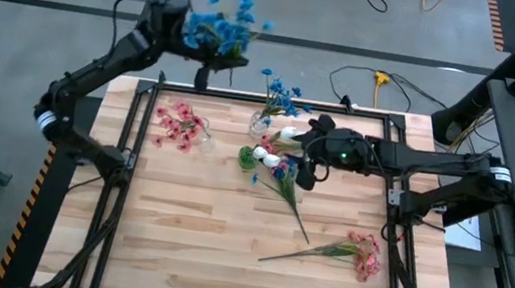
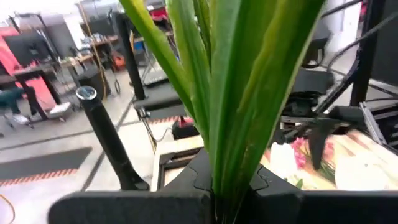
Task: Sort flowers into vase by color
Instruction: Put the right blue flowers into the right transparent vase
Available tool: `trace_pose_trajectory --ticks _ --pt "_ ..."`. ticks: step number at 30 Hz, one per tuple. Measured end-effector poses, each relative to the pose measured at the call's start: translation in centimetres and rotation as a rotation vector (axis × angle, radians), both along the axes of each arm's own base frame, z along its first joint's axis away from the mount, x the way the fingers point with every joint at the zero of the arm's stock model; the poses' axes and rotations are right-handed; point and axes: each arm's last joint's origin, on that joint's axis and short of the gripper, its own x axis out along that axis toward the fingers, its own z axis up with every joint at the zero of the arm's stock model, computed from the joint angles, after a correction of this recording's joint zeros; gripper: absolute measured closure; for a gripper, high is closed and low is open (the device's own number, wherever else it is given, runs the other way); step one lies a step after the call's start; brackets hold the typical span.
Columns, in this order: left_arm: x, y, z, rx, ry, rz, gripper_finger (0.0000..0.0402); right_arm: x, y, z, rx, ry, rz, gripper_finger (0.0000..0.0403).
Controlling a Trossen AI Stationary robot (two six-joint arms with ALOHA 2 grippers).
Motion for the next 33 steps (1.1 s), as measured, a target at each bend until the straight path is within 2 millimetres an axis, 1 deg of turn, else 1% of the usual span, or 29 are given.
trace_pose_trajectory --ticks 4,7,9,12,16,19,22,25,27,31,33 --pt "-0.8 -1.2 -2.2 0.025 -0.116 0.075 0.0401 -1.1 0.1 0.8 0.032 -0.024 -0.017 0.0183" --pt "-1.7 -1.9 -2.9 -0.002 -0.247 0.091 0.0401 -1.9 0.1 1.2 0.068 -0.029 -0.037 0.0183" --pt "-2.0 -2.3 -3.6 -0.046 -0.287 0.079 0.0401 -2.4 0.1 1.3 0.094 -0.029 -0.052 0.0183" --pt "-1.5 -2.8 -4.8 -0.072 -0.281 0.075 0.0401 -2.7 0.3 1.4 0.117 -0.025 -0.06 0.0183" --pt "-0.6 -2.9 -5.1 -0.079 -0.296 0.143 0.0401 -2.7 0.6 1.3 0.125 -0.019 -0.052 0.0183" --pt "0.4 -2.9 -6.1 -0.126 -0.259 0.143 0.0401 -2.6 0.9 1.1 0.126 -0.014 -0.043 0.0183" --pt "0.9 -3.2 -6.3 -0.097 -0.263 0.157 0.0401 -2.6 0.9 0.9 0.126 -0.01 -0.043 0.0183" --pt "0.8 -2.9 -6.3 -0.018 -0.259 0.172 0.0401 -2.6 0.9 0.9 0.126 -0.009 -0.043 0.0183" --pt "0.4 -2.4 -6.1 0.027 -0.225 0.166 0.0401 -2.6 0.9 0.9 0.126 -0.009 -0.043 0.0183" --pt "-0.8 -0.5 -4.7 0.084 -0.158 0.161 0.0401 -2.6 0.9 0.9 0.137 -0.013 -0.049 0.0183" --pt "-1.3 0.8 -4.4 0.075 -0.128 0.154 0.0401 -2.6 0.9 0.9 0.138 -0.014 -0.05 0.0183"
